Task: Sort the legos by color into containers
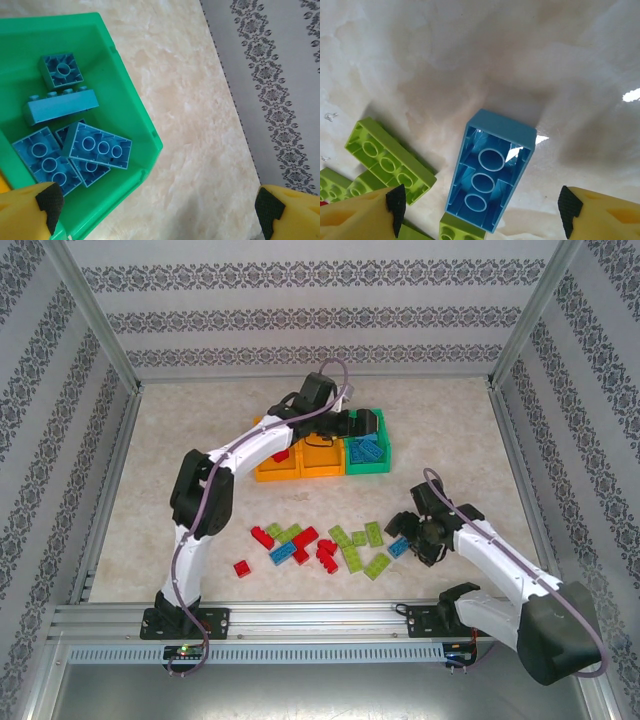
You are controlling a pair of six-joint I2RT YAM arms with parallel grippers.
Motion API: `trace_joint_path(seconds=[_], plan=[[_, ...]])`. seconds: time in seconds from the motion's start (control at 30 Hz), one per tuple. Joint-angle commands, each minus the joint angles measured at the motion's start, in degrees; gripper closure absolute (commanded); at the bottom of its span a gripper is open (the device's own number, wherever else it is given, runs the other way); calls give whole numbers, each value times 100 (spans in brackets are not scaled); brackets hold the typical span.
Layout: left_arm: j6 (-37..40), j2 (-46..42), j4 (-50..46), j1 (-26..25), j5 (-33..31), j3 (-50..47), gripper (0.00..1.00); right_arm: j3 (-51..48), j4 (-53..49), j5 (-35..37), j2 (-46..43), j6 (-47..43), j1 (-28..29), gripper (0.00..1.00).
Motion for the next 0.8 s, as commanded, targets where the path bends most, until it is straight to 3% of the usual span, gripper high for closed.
trace_joint_path(seconds=[0.0, 0.43, 0.67, 0.77], plan=[[267, -451, 705, -51, -152, -409, 0, 8, 117, -156, 290, -72, 58, 21], [546, -1069, 798, -40, -396, -1295, 1, 268, 116, 65, 958, -538, -20, 40], [553, -1249, 781, -21, -507, -1584, 0, 398, 265, 384, 1184, -776, -136, 65], [571, -1390, 743, -4, -628, -1767, 0, 569, 289, 556, 1168, -918, -128, 68]])
